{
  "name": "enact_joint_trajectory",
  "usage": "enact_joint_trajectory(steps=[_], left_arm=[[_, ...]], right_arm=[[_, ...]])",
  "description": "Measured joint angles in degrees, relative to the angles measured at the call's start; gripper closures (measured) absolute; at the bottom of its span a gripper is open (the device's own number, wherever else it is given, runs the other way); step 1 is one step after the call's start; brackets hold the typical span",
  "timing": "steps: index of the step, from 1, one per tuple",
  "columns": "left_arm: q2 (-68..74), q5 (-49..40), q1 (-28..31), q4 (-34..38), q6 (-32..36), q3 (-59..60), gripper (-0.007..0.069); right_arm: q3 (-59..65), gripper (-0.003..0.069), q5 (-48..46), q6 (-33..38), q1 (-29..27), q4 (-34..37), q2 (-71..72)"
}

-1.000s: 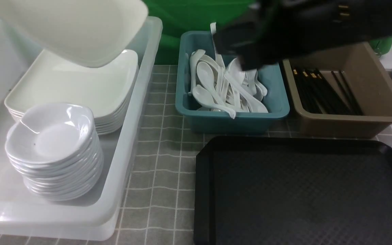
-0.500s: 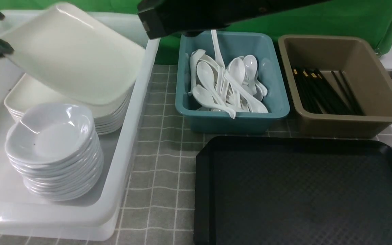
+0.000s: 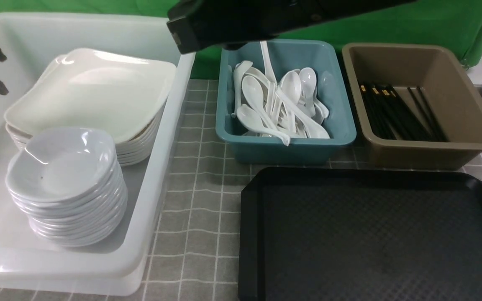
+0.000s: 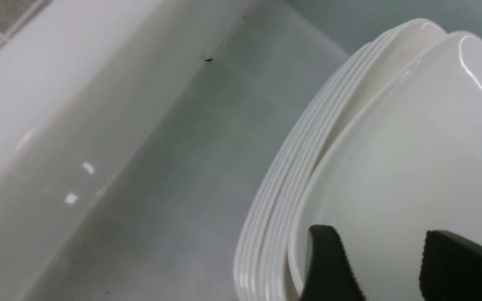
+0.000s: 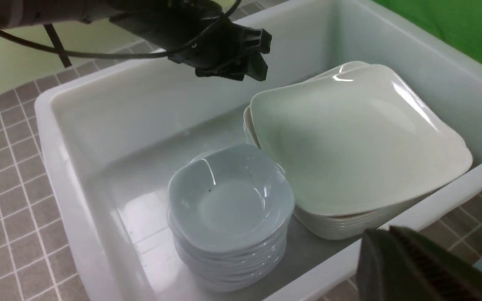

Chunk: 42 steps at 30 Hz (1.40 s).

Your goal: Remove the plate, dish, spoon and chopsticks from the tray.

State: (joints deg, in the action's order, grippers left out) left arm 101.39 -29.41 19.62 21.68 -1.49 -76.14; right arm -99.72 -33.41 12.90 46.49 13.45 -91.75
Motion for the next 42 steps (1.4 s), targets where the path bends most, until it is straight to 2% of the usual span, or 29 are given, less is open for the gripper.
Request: enact_joint_trajectory(steps=[2,5,7,9,11,12,13,14,15,18,19,22,24,27,29,32,33,36,39,42], left_arm=[[-0.1,-1.3,0.0,-4.2,-2.8,-0.1,0.0185],[-1.0,-4.1,0.0,-8.4,-5.3,-0.6,0.0137],[-2.4,-4.9,0.0,-9.0,-5.7,-1.1,0.0138],[-4.7,-5.7,0.0,-7.4,-4.4,-1.8,0.0170],[-6.9,-6.0,-0.2,-5.1,-1.7,-2.0,0.0223],[-9.7,-6.4,-1.0,-3.0,2.6,-2.2,0.0342],[-10.3,-6.4,-1.1,-2.8,3.4,-2.3,0.0356],[-12.2,-6.5,-1.8,-2.2,5.0,-2.4,0.0459],[-13.7,-6.8,-2.2,-1.6,6.0,-2.4,0.0523],[-17.4,-9.6,-2.5,1.5,9.1,-2.4,0.0603],[-17.6,-9.6,-2.5,1.7,9.4,-2.4,0.0603],[-21.6,-12.9,-4.5,7.2,17.0,-2.4,0.0622],[-23.5,-13.3,-7.5,8.3,19.6,-2.4,0.0622],[-27.4,-13.6,-14.6,5.6,21.3,-2.4,0.0622],[-29.1,-13.6,-17.6,1.8,19.3,-2.4,0.0622],[-29.7,-13.7,-17.9,-2.1,15.4,-2.6,0.0622],[-29.3,-13.9,-17.3,-6.1,12.7,-2.9,0.0622],[-26.2,-15.2,-14.5,-11.5,8.2,-3.0,0.0622],[-19.1,-15.9,-11.2,-11.5,6.4,-3.0,0.0622],[-13.1,-14.6,-10.5,-11.4,6.3,-3.0,0.0622]], right_arm=[[0.0,0.0620,-0.4,-0.4,-0.1,-2.0,0.0],[-0.4,0.0613,-3.2,-3.0,-2.0,-3.1,0.2],[-0.6,0.0610,-5.3,-3.8,-3.8,-3.3,0.6],[-1.0,0.0609,-8.2,-4.6,-5.7,-3.6,1.0],[-1.5,0.0608,-10.0,-5.3,-7.6,-3.8,1.4],[-2.0,0.0608,-12.5,-5.8,-9.5,-4.0,1.9],[-2.0,0.0607,-12.8,-5.8,-9.7,-4.0,2.0],[-2.5,0.0607,-15.0,-5.8,-10.8,-4.2,2.5],[-2.8,0.0607,-16.6,-5.8,-11.5,-4.7,3.1],[-2.9,0.0607,-21.0,-6.2,-12.2,-9.0,5.2],[-2.9,0.0607,-21.3,-6.2,-12.2,-9.5,5.4],[-2.9,0.0615,-25.8,-10.9,-12.2,-20.4,9.4],[-2.9,0.0617,-27.7,-13.3,-12.3,-25.3,12.0],[-2.9,0.0617,-29.3,-15.4,-12.6,-28.8,17.8],[-2.7,0.0617,-29.4,-16.1,-12.6,-29.1,21.7],[-1.9,0.0617,-29.4,-16.9,-12.6,-29.1,24.8],[-0.9,0.0617,-29.7,-17.6,-12.6,-29.2,27.0],[2.2,0.0617,-30.1,-18.8,-12.6,-29.2,30.4],[6.9,0.0617,-30.4,-19.9,-12.6,-27.5,32.4],[10.6,0.0617,-30.6,-20.2,-12.6,-26.1,32.5]])
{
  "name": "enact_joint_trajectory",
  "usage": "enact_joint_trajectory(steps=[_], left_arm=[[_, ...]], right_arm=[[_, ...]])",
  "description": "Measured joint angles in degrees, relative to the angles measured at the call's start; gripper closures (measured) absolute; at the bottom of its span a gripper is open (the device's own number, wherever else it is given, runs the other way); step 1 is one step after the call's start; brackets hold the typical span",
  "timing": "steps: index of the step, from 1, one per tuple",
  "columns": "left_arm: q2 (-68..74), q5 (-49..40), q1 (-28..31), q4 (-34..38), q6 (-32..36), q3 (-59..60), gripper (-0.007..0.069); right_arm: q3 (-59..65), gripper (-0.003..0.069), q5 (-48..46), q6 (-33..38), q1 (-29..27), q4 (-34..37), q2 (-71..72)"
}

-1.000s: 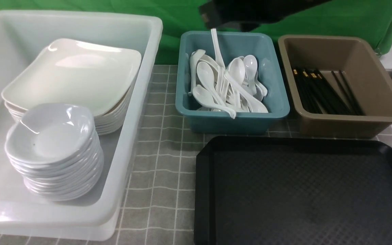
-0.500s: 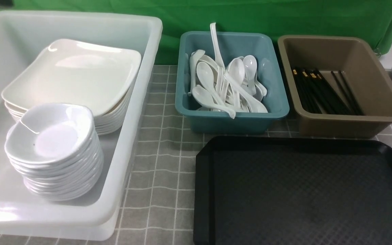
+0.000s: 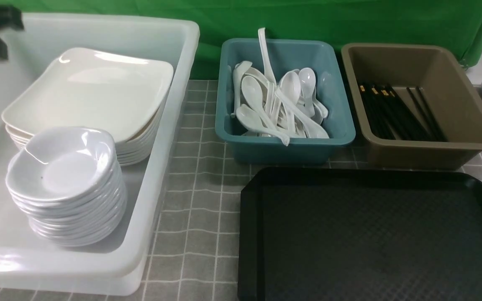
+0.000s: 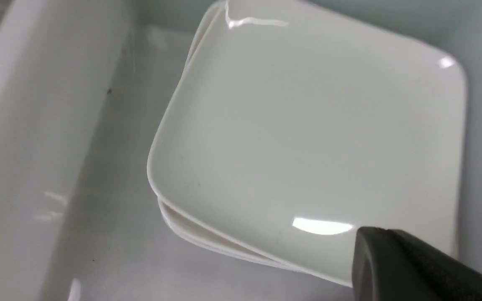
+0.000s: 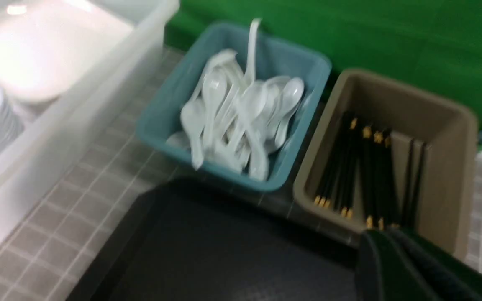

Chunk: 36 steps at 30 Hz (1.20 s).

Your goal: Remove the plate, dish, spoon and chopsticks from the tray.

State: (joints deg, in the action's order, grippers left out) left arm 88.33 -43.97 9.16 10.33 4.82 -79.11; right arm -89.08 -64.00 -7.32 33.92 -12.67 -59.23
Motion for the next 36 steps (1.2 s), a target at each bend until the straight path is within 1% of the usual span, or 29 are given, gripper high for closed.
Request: enact_joint_trajectory(steps=[6,10,12,15,17,25,28,32,34,35,36], left_arm=[[11.4,7.4,0.4,-2.4,-2.5,0.0,0.0622],[15.9,12.2,2.0,-2.9,-3.9,0.0,0.0622],[17.6,13.0,2.4,-3.1,-4.1,0.0,0.0622],[19.7,11.9,2.4,-2.7,-4.2,0.0,0.0622],[20.7,10.5,2.4,-0.5,-4.5,-0.1,0.0622],[18.8,2.0,2.4,3.2,-4.8,-0.5,0.0622],[17.4,1.2,2.3,2.3,-4.8,-0.5,0.0622],[12.1,2.7,2.3,2.1,-4.8,-0.4,0.0622],[8.4,3.2,2.3,2.7,-3.8,-0.4,0.0622],[6.1,3.0,2.4,4.2,-2.5,-0.4,0.0622],[3.5,2.3,2.4,6.9,0.4,-0.4,0.0622]], right_arm=[[6.5,0.0617,0.3,-0.5,0.0,0.8,-0.5],[7.5,0.0617,1.1,-0.5,0.0,1.0,-0.6],[7.6,0.0615,2.5,-0.6,0.0,1.0,-0.6],[7.6,0.0614,4.1,-0.6,0.0,1.0,-0.4],[7.6,0.0614,6.0,-0.6,0.0,1.0,-0.4],[7.6,0.0614,11.6,-0.6,0.0,1.0,-0.2],[7.6,0.0613,12.2,-0.6,0.0,1.0,-0.2],[7.6,0.0613,12.4,-0.7,0.0,1.0,-0.2],[7.6,0.0613,12.5,-0.7,0.0,1.0,-0.2],[7.6,0.0613,12.7,-0.6,0.0,1.0,-0.2],[7.6,0.0615,12.7,-0.4,0.0,1.0,-0.1]])
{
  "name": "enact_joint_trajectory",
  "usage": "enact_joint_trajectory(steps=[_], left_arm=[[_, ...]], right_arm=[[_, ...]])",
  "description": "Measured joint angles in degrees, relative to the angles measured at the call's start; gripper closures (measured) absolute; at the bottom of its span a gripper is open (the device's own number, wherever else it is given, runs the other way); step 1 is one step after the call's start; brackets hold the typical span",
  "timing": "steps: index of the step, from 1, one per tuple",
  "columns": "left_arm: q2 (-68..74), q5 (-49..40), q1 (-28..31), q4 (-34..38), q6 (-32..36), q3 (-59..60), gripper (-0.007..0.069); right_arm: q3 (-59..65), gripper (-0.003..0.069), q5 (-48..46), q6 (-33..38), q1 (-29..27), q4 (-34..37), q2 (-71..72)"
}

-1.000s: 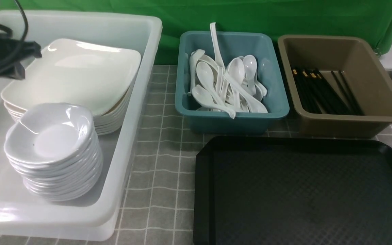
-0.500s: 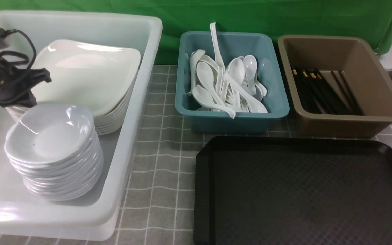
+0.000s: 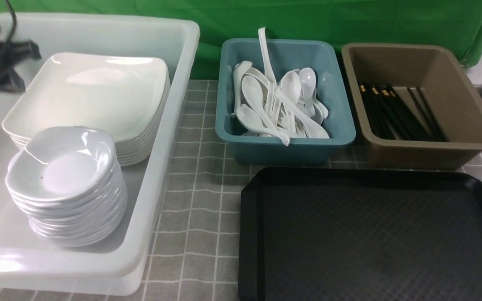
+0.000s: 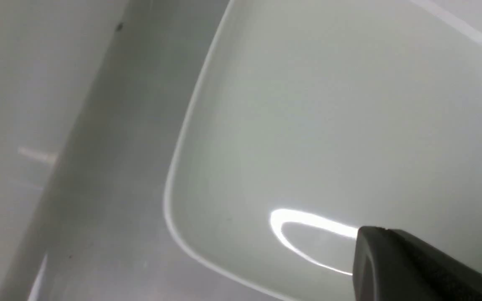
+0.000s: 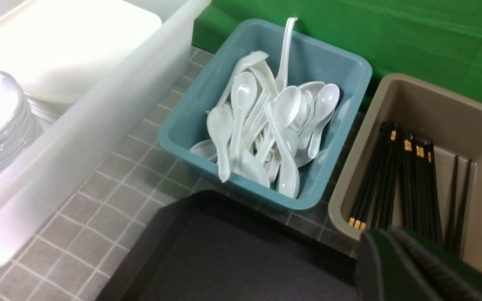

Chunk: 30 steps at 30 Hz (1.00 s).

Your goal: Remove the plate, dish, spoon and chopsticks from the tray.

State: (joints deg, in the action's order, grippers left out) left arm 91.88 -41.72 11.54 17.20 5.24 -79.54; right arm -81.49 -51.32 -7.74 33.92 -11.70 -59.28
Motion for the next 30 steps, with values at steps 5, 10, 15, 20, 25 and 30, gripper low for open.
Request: enact_joint_trajectory(steps=[5,10,15,20,25,30], left_arm=[[-12.9,-7.9,-3.4,12.6,13.1,1.3,0.0622],[-32.7,-6.6,-11.8,15.1,16.4,10.1,0.0622],[-50.1,-4.2,-13.5,14.7,16.5,20.8,0.0622],[-69.1,-2.8,-13.6,11.6,16.4,34.1,0.0622],[-83.7,4.0,-13.6,9.0,11.6,47.1,0.0622],[-90.1,12.2,-13.6,9.0,9.7,55.6,0.0622]], right_arm=[[2.1,0.0625,3.7,1.3,0.0,0.1,4.4],[14.4,0.0626,20.9,0.0,0.0,-2.4,19.3],[29.6,0.0626,33.7,-0.6,0.0,-4.1,31.8],[45.7,0.0626,47.5,-4.1,0.0,-4.2,42.7],[54.7,0.0626,58.2,-5.9,0.0,-4.2,47.2],[56.0,0.0623,60.4,-6.2,0.0,-4.3,47.7]])
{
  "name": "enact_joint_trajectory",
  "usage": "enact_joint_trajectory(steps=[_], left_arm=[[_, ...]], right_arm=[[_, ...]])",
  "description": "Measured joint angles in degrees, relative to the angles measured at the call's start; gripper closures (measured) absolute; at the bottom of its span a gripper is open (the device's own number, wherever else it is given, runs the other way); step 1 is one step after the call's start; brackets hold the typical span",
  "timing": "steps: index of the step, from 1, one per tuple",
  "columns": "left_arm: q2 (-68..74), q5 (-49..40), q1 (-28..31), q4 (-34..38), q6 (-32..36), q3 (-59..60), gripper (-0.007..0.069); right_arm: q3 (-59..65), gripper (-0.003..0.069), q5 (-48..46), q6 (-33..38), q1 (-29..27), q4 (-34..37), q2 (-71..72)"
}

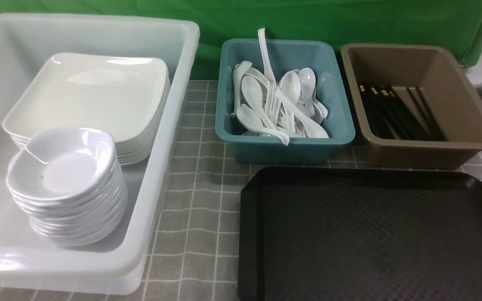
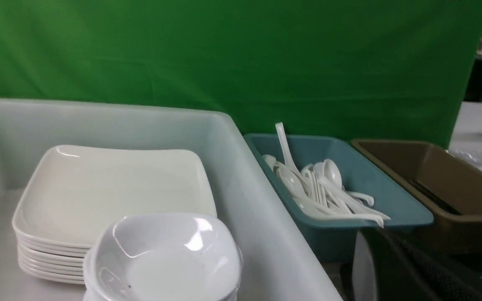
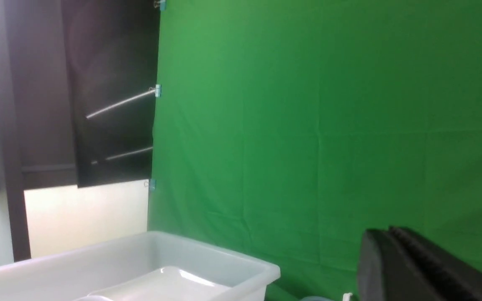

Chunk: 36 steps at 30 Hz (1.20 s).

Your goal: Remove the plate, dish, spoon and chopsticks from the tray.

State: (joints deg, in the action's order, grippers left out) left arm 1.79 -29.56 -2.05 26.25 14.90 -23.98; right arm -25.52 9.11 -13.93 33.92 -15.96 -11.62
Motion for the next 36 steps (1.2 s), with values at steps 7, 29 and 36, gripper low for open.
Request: enact_joint_trajectory(steps=[7,29,36], left_arm=[[-0.8,0.4,0.0,-1.7,-0.1,3.8,0.0621],[-0.8,8.2,0.0,-6.9,1.8,7.9,0.0621],[-0.7,17.9,0.0,-17.3,-4.0,19.7,0.0621]], right_arm=[[0.0,0.0606,0.4,0.0,0.0,0.0,0.0],[0.0,0.0549,0.5,-0.1,0.0,0.0,0.0],[0.0,0.0529,0.6,-0.1,0.0,0.0,0.0]])
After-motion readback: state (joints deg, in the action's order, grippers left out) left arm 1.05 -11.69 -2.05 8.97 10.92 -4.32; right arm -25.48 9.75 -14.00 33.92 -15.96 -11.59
